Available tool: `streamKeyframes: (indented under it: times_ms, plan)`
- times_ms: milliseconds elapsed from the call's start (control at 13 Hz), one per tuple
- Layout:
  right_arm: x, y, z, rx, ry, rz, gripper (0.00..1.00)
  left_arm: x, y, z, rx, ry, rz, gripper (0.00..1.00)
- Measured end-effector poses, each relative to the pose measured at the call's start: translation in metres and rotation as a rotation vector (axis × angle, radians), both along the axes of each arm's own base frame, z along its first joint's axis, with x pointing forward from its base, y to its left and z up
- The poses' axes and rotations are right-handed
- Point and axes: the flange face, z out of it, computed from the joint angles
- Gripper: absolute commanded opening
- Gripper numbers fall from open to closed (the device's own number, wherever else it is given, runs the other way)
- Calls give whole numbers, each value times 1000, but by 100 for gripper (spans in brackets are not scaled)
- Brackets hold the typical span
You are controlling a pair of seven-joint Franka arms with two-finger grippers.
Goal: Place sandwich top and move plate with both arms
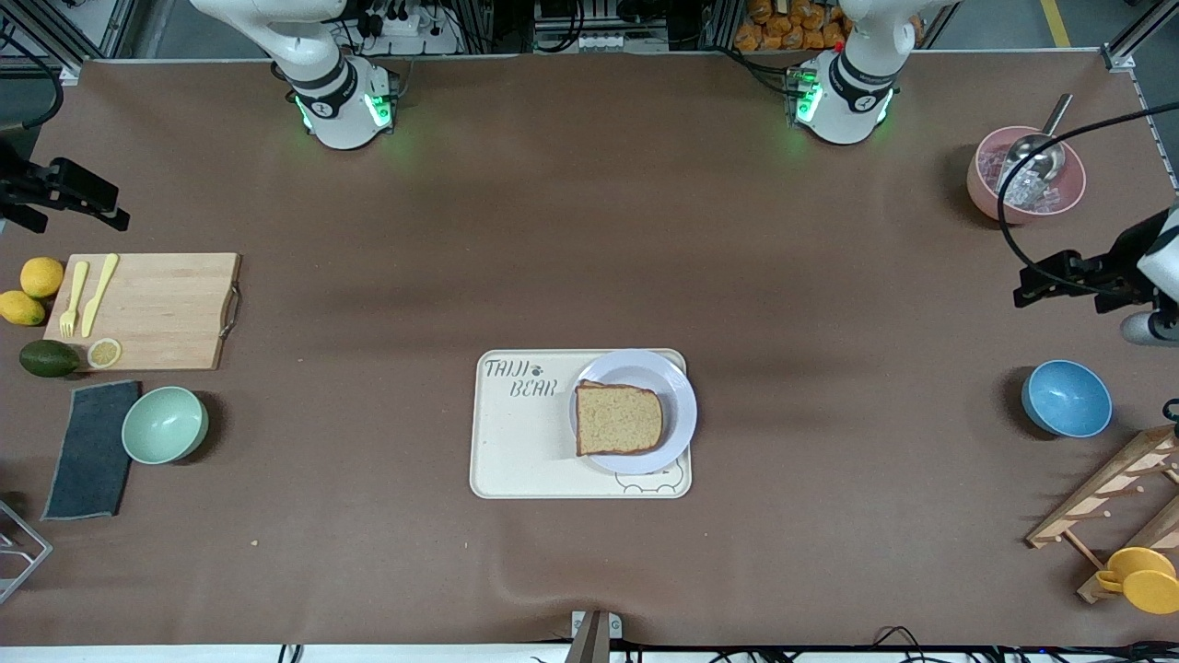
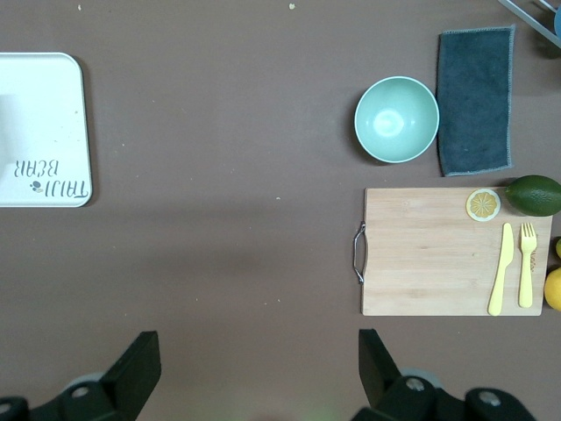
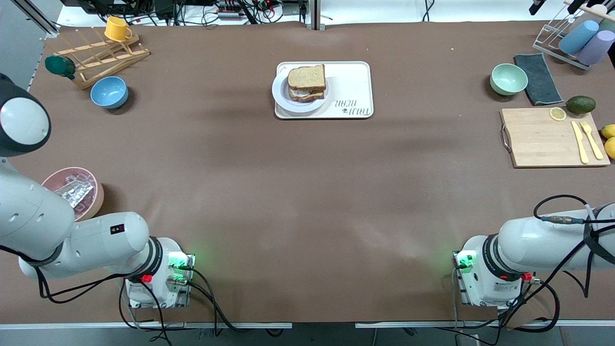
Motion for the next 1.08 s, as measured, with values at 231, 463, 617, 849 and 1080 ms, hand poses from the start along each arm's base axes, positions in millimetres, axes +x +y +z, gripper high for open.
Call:
streamKeyframes:
  times_ms: [231, 463, 617, 849, 1080]
  plan:
    - [0, 0, 0, 0, 0, 0, 100, -19, -3, 28, 17, -20, 6, 100]
    - [0, 0, 0, 0, 1, 0, 100, -37, -2, 45, 35, -33, 15, 100]
    - [0, 0, 0, 0, 1, 0, 100, -49, -6, 46, 47, -25, 30, 100]
    - [0, 0, 0, 0, 1, 0, 100, -58, 1, 48, 52, -25, 59, 100]
    - [0, 0, 0, 0, 1, -1, 100, -59, 3, 48, 52, -23, 67, 100]
